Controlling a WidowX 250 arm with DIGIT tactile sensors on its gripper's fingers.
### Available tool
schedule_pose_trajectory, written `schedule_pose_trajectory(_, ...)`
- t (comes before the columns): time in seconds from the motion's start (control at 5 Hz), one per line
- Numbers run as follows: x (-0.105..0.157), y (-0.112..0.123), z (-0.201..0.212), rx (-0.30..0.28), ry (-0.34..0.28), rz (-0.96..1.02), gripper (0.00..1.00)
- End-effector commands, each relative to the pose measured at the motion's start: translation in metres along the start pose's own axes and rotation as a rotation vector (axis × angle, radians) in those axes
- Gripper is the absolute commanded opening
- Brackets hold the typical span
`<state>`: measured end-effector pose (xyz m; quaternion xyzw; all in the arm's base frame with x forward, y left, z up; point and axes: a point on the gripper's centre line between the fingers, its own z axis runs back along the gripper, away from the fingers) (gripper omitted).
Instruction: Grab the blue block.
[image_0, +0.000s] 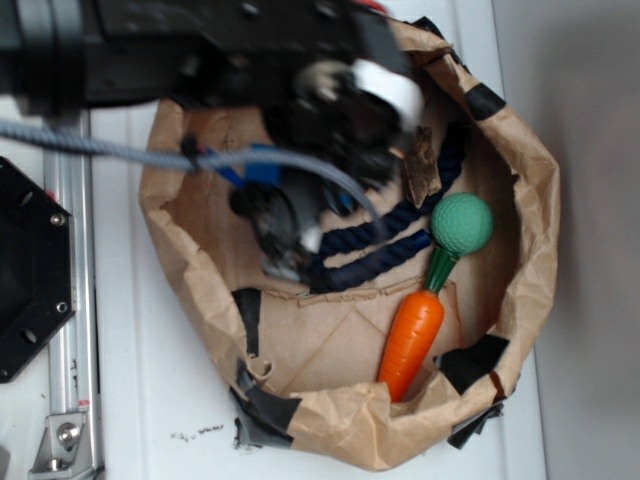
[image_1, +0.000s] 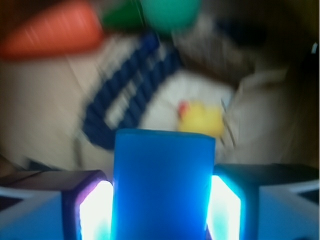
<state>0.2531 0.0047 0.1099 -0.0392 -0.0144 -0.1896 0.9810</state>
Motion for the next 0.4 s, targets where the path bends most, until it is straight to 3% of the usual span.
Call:
schedule_pose_trajectory(0.0,0.0245,-0.0067,0.0624,-0.110,0.063,0.315,0.00)
schedule_pose_trajectory(0.2,0.0228,-0.0120,0.0625,-0.073,0.039,0.347,0.00)
